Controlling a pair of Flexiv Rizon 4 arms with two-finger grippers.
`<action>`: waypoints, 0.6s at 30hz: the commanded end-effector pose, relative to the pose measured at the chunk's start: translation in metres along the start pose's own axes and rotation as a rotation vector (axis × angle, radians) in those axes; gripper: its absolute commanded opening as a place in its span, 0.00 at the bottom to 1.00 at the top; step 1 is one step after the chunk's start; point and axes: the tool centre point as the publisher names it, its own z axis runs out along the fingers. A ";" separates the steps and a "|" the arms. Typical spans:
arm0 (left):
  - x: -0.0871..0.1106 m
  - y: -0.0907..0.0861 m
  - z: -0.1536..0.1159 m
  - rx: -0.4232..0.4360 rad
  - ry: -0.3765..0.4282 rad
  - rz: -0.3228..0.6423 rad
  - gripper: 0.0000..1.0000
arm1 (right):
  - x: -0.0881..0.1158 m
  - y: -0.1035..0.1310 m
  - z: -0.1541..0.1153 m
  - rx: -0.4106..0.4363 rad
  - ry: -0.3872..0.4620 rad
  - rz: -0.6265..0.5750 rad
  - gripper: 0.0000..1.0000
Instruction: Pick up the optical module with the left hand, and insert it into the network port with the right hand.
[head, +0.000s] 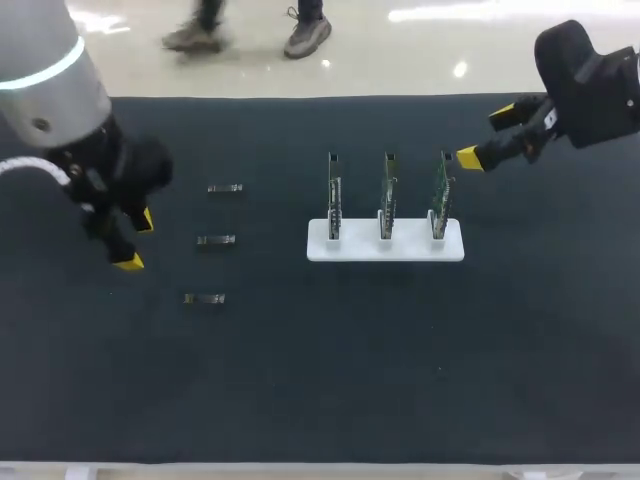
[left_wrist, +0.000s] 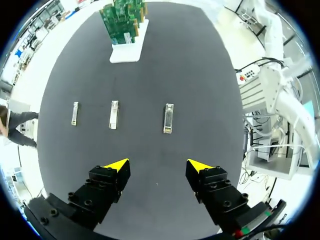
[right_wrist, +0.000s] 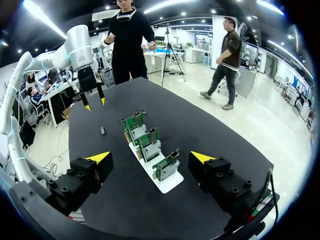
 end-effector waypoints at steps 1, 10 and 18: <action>-0.008 0.002 0.018 -0.002 0.023 -0.006 1.00 | 0.000 0.000 0.000 -0.001 -0.002 0.000 1.00; -0.020 -0.008 0.042 0.003 0.057 -0.022 1.00 | 0.000 0.000 0.000 -0.001 -0.002 0.000 1.00; -0.027 -0.016 0.057 0.001 0.070 -0.003 1.00 | 0.000 0.000 0.000 -0.001 -0.002 0.000 1.00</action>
